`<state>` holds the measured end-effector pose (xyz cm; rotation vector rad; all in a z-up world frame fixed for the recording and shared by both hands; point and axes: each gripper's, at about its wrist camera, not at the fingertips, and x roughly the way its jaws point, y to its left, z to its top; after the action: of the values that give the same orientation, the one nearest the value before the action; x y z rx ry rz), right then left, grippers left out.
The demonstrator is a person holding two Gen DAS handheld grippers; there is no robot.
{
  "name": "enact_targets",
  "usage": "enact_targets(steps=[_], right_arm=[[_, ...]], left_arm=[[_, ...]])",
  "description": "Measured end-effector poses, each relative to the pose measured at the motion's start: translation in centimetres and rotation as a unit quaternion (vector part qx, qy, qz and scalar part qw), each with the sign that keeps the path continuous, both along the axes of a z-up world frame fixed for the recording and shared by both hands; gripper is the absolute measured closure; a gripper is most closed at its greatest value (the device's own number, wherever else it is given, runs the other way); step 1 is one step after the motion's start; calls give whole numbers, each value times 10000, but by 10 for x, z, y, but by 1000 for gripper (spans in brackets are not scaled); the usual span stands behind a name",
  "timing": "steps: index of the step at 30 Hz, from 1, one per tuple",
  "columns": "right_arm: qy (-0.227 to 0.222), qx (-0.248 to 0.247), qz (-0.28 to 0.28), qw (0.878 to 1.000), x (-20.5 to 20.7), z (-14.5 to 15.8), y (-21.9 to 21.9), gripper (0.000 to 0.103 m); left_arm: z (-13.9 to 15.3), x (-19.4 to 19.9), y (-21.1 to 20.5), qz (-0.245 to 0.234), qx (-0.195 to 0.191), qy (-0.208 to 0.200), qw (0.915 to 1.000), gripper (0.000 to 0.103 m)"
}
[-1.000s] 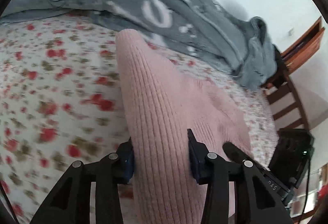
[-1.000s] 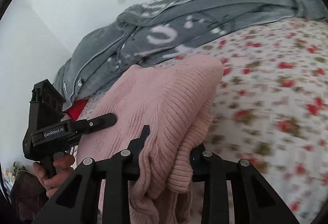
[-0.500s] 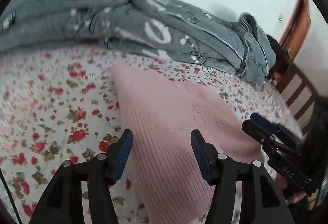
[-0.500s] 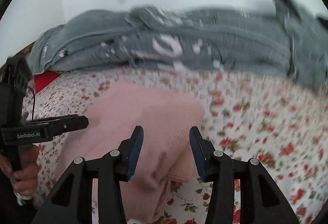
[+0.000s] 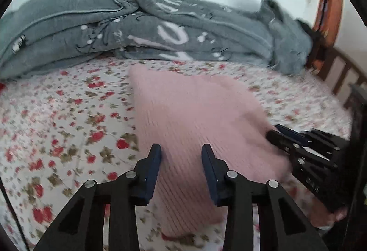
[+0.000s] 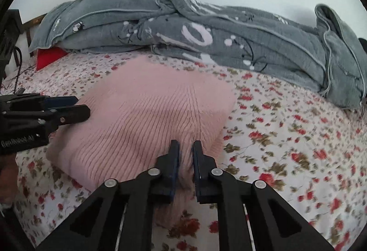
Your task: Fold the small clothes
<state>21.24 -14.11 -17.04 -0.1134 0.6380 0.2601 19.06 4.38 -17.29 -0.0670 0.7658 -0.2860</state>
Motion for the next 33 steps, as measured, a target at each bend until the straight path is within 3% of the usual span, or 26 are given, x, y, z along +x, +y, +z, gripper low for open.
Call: enact_targets(steps=[3, 5, 7, 9, 13, 15, 17, 20, 23, 24, 28, 33], right_arm=[[127, 522, 290, 9981, -9, 2, -4, 85], [217, 208, 293, 9991, -8, -11, 7, 84], [184, -66, 220, 9996, -11, -23, 15, 84], [213, -25, 207, 9996, -13, -19, 13, 84], [270, 549, 117, 9981, -17, 5, -1, 84], [167, 853, 189, 9960, -21, 16, -4, 79], [130, 1013, 393, 9940, -22, 20, 3, 66], [200, 745, 696, 9946, -22, 7, 20, 64], [296, -77, 415, 9987, -17, -22, 27, 64], [297, -132, 363, 9988, -18, -27, 23, 64], [516, 143, 165, 9984, -21, -24, 0, 66], [385, -60, -49, 9992, -41, 0, -9, 66]], left_arm=[[-16, -7, -5, -10, 238, -15, 9997, 64], [-22, -10, -8, 38, 387, -99, 9992, 63], [-19, -10, -5, 33, 256, -37, 9997, 63], [-14, -9, -1, 34, 118, 75, 9999, 63], [-5, -11, 5, 27, -132, 202, 9997, 59], [-1, -13, 6, -25, -390, 205, 9990, 49], [-1, -14, 1, -109, -436, 196, 9988, 45], [-11, -15, -9, -139, -119, 259, 9995, 43], [-22, -17, -11, -20, 312, 331, 9990, 41], [-26, -16, -8, 38, 336, 419, 9985, 41], [-28, -17, 12, 160, -172, 694, 9973, 41], [-8, -36, 13, 187, -166, 503, 9984, 44]])
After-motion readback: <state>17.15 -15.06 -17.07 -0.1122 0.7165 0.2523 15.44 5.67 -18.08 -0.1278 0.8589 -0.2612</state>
